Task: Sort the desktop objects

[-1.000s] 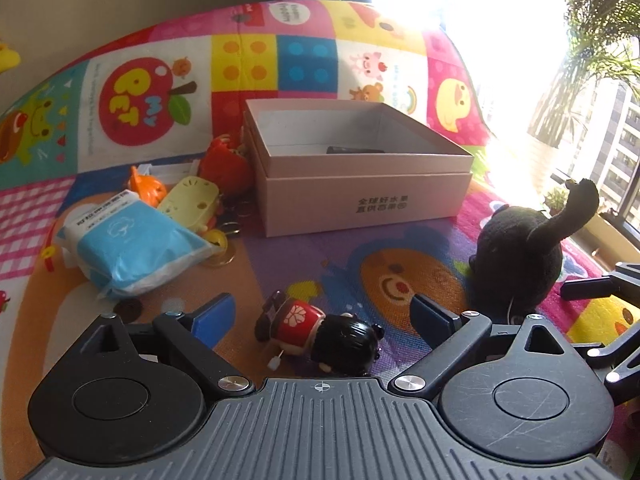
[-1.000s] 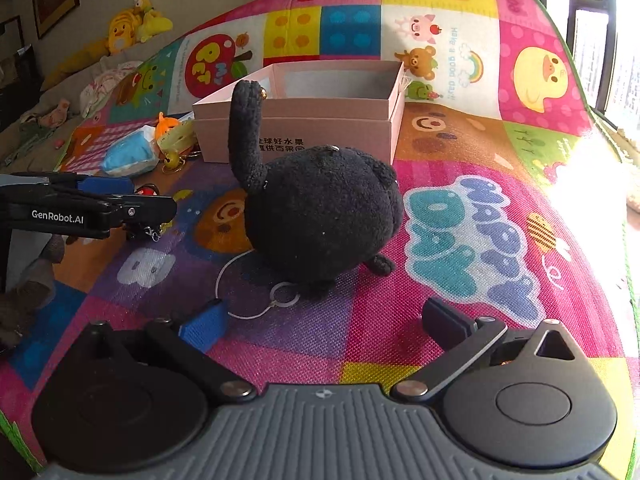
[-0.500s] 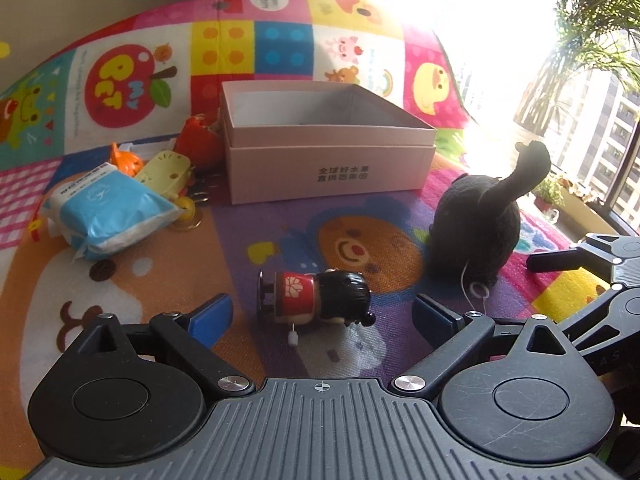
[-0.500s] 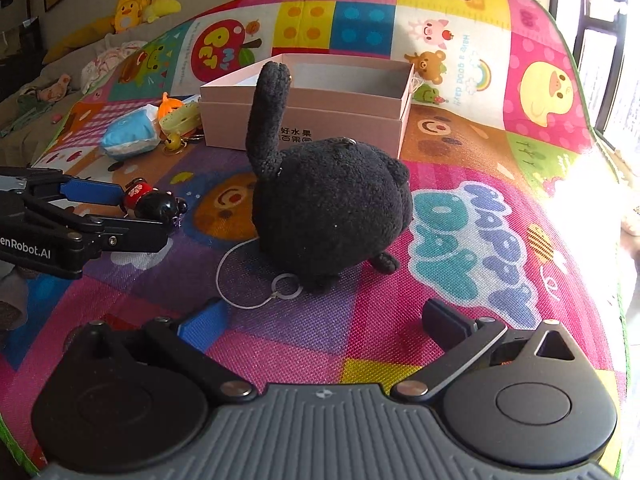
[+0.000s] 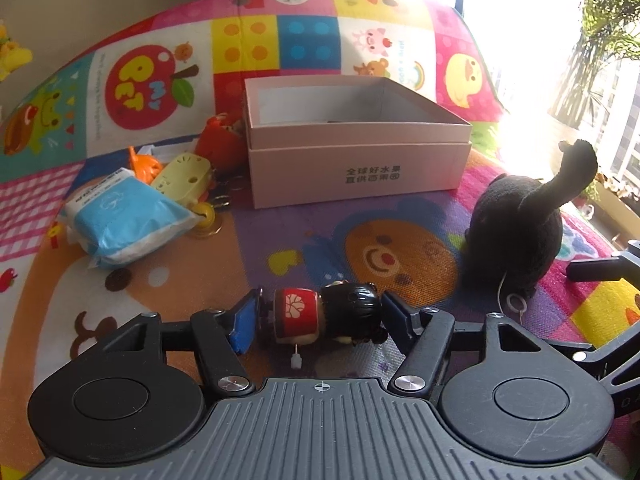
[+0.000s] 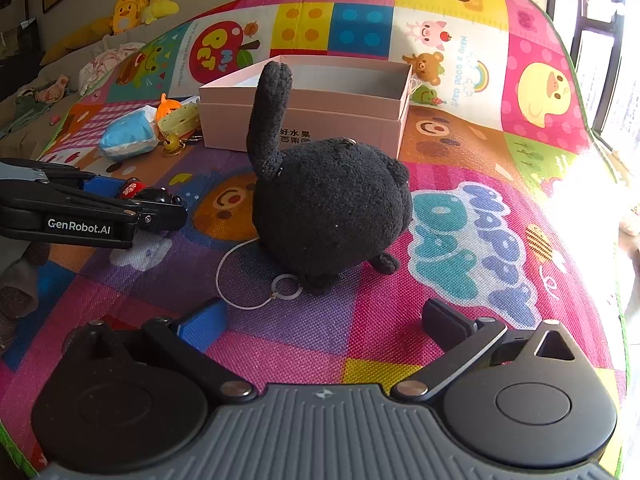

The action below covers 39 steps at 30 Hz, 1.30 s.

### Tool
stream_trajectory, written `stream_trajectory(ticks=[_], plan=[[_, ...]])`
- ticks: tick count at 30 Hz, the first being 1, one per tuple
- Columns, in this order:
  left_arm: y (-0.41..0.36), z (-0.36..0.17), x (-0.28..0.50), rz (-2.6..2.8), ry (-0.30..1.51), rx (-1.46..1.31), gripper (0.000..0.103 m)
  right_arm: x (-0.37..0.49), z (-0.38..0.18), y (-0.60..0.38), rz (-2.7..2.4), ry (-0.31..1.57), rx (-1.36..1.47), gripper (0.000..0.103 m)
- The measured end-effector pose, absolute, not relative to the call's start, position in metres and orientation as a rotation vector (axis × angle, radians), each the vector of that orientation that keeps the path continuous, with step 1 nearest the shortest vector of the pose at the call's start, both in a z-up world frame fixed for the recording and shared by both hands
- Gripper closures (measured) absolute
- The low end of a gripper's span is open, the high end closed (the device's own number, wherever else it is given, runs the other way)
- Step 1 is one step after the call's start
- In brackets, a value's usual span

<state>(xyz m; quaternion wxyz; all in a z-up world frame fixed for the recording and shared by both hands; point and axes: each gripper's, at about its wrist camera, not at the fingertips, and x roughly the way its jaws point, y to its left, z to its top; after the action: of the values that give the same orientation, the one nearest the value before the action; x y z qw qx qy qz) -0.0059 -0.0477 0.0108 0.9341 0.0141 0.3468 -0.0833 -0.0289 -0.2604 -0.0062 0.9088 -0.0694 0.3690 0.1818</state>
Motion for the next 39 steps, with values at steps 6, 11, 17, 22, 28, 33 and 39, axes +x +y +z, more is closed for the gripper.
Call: stream_trajectory(ticks=[6, 11, 17, 22, 28, 33, 39], plan=[[-0.023, 0.009, -0.008, -0.034, 0.686, 0.012, 0.033, -0.03, -0.006, -0.26, 0.377, 0.761, -0.143, 0.0], [-0.007, 0.007, -0.013, -0.015, 0.685, -0.035, 0.018, -0.03, -0.007, -0.26, 0.376, 0.76, -0.143, 0.0], [-0.004, 0.006, -0.011, -0.035, 0.697, -0.068, 0.002, -0.03, -0.007, -0.26, 0.375, 0.76, -0.143, 0.0], [-0.008, 0.005, -0.01, -0.038, 0.713, -0.046, 0.0, -0.03, -0.007, -0.26, 0.376, 0.765, -0.145, 0.0], [-0.008, 0.004, -0.011, -0.037, 0.716, -0.036, 0.0, -0.026, 0.003, -0.269, 0.414, 0.757, -0.117, 0.0], [-0.012, 0.003, -0.009, -0.03, 0.723, -0.012, 0.0, -0.035, 0.016, -0.265, 0.414, 0.67, -0.183, 0.0], [-0.013, 0.003, -0.009, -0.03, 0.723, -0.012, 0.0, -0.028, 0.027, -0.264, 0.407, 0.582, -0.297, 0.0]])
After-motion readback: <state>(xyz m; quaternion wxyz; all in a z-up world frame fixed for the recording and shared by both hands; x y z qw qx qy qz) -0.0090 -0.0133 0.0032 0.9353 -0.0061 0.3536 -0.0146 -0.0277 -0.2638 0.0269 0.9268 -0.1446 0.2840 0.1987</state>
